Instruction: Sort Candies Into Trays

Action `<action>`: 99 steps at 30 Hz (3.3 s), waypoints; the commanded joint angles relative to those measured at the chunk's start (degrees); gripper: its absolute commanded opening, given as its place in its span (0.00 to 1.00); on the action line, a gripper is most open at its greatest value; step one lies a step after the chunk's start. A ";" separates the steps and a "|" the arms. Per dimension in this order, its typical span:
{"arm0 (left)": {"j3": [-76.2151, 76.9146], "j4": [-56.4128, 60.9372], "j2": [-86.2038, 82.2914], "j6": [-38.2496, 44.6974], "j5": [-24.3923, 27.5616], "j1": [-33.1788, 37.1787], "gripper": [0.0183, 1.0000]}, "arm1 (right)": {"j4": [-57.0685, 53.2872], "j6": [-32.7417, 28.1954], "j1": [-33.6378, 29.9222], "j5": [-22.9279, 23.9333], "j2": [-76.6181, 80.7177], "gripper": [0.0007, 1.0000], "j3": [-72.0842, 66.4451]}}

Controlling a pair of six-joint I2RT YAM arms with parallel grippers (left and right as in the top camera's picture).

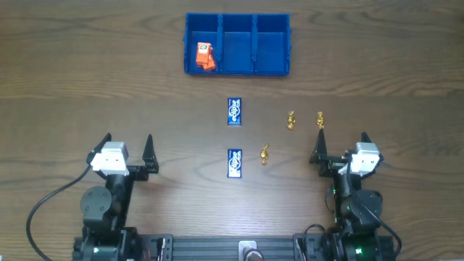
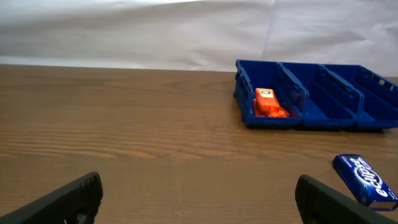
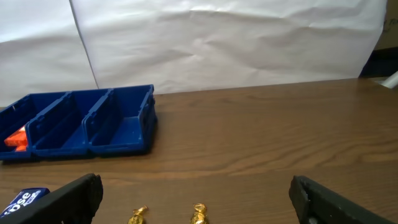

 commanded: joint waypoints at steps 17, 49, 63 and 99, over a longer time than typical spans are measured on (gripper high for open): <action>-0.59 -2.75 -0.50 1.01 0.76 0.37 1.00 | 3.21 -0.72 -0.28 4.04 -0.28 1.00 -0.04; -0.59 -2.75 -0.50 1.01 0.76 0.37 1.00 | -40.22 18.67 26.82 -19.06 83.76 1.00 61.83; -0.59 -2.75 -0.50 1.01 0.76 0.37 1.00 | -40.35 29.79 38.42 -14.67 98.97 1.00 61.86; -0.59 -2.75 -0.50 1.01 0.76 0.37 1.00 | -35.98 37.00 40.76 -8.02 105.09 0.43 61.88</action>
